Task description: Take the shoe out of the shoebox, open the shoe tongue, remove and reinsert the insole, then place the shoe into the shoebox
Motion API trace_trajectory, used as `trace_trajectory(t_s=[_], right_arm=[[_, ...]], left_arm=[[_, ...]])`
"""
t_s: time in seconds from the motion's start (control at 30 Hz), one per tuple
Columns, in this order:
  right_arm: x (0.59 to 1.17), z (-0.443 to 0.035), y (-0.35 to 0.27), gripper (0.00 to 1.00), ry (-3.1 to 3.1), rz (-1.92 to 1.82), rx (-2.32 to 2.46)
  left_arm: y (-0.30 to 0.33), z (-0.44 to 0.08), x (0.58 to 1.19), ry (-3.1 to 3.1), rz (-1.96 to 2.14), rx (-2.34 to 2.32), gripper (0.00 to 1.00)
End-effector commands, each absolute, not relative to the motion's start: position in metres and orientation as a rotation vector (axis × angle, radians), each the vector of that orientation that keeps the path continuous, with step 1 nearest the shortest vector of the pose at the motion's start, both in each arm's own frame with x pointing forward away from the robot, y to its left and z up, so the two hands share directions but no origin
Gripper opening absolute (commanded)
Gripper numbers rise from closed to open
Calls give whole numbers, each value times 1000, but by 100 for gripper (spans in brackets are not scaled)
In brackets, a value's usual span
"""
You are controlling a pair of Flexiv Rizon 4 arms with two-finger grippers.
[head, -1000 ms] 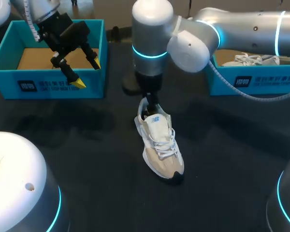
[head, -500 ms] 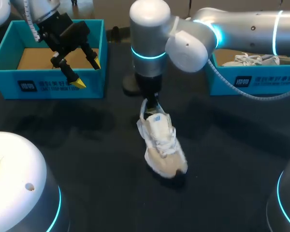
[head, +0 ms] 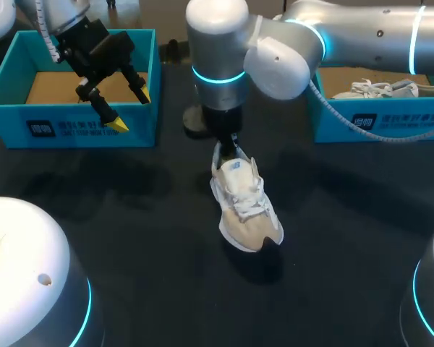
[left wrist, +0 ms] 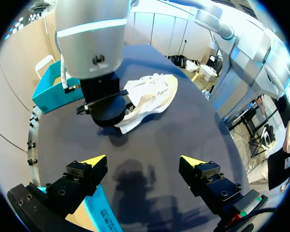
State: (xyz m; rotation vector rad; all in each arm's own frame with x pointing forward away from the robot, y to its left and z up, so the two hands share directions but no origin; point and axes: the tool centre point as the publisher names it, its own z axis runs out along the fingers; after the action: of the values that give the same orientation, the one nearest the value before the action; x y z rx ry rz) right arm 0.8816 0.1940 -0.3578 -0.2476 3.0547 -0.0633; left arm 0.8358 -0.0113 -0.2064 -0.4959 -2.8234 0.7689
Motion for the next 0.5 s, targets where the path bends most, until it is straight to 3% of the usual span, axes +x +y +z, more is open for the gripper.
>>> trace_trajectory(t_s=[0.03,0.5], right_arm=[[880,-332,185,0,3055,-38,-247],[904,-266,163,0,3017,-45,-242]], left_arm=[[-11,-206,835,-2826,765,-496,100],[-11,-206,835,-2826,765,-496,100]])
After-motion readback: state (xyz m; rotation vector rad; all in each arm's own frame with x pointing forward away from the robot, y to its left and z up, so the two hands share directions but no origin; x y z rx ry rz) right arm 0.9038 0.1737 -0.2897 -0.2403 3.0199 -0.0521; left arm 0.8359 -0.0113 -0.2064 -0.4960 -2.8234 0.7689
